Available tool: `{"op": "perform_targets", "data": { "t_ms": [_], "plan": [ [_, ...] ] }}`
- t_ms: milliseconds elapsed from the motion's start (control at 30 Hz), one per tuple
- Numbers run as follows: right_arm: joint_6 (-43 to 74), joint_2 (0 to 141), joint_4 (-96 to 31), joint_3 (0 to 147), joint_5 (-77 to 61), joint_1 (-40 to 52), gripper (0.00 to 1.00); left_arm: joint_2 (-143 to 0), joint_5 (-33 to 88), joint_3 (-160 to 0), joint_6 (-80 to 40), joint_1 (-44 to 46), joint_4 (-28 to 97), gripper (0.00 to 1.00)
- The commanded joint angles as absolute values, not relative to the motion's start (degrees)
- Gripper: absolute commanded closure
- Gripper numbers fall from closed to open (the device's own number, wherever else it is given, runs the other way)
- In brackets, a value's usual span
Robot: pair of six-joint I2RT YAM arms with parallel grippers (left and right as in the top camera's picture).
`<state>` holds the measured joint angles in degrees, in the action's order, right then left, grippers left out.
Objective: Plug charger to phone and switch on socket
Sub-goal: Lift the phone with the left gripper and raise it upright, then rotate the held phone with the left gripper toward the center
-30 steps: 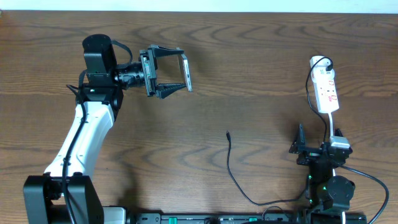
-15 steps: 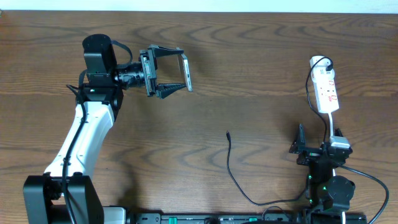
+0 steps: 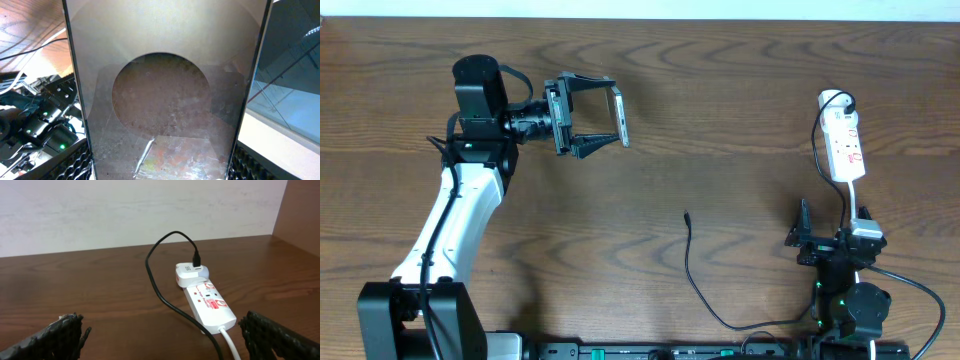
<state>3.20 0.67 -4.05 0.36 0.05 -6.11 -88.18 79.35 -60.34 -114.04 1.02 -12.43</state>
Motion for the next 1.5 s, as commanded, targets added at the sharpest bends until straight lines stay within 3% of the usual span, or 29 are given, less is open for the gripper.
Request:
{"op": "perform_targets", "data": {
  "t_ms": [0, 1233, 1467],
  "plan": [
    [2.5, 0.3, -4.3, 0.3, 0.7, -5.6, 0.01, -86.8, 80.4, -61.5, -114.3, 0.9, -13.0, 0.93],
    [2.5, 0.3, -4.3, 0.3, 0.7, -5.6, 0.01, -86.8, 80.4, -61.5, -112.1, 1.0, -13.0, 0.93],
    [2.5, 0.3, -4.3, 0.3, 0.7, -5.6, 0.01, -86.8, 80.3, -61.5, -104.4, 0.9, -13.0, 0.93]
  ]
}}
